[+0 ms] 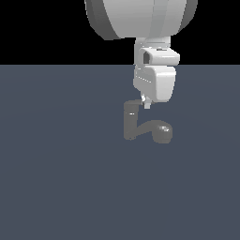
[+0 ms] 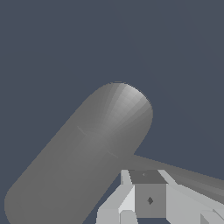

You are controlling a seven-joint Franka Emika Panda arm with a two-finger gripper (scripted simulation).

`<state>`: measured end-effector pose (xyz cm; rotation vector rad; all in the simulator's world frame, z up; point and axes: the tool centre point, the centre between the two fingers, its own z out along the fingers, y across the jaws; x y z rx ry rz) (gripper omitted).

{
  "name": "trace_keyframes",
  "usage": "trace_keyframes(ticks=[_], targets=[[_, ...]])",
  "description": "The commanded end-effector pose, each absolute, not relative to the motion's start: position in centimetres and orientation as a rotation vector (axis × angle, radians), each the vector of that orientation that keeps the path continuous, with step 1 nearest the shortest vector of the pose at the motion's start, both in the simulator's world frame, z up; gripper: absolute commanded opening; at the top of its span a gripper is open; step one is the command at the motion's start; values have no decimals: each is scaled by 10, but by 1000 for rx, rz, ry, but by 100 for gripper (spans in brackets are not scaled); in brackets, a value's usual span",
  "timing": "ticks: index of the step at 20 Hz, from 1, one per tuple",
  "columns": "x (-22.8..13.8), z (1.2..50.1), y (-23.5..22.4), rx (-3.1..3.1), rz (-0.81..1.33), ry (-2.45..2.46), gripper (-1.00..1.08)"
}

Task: Turn on the faucet by rotating a designated handle.

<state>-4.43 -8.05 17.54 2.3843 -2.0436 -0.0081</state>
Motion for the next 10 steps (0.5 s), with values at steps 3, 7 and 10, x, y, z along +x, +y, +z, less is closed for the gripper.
trace_keyframes(ticks=[3, 7, 10], targets=[[-31, 174, -109, 2360, 1, -2075, -100], [-22, 173, -124, 2351, 0, -2084, -100], [-18, 173, -132, 2347, 0, -2089, -100]])
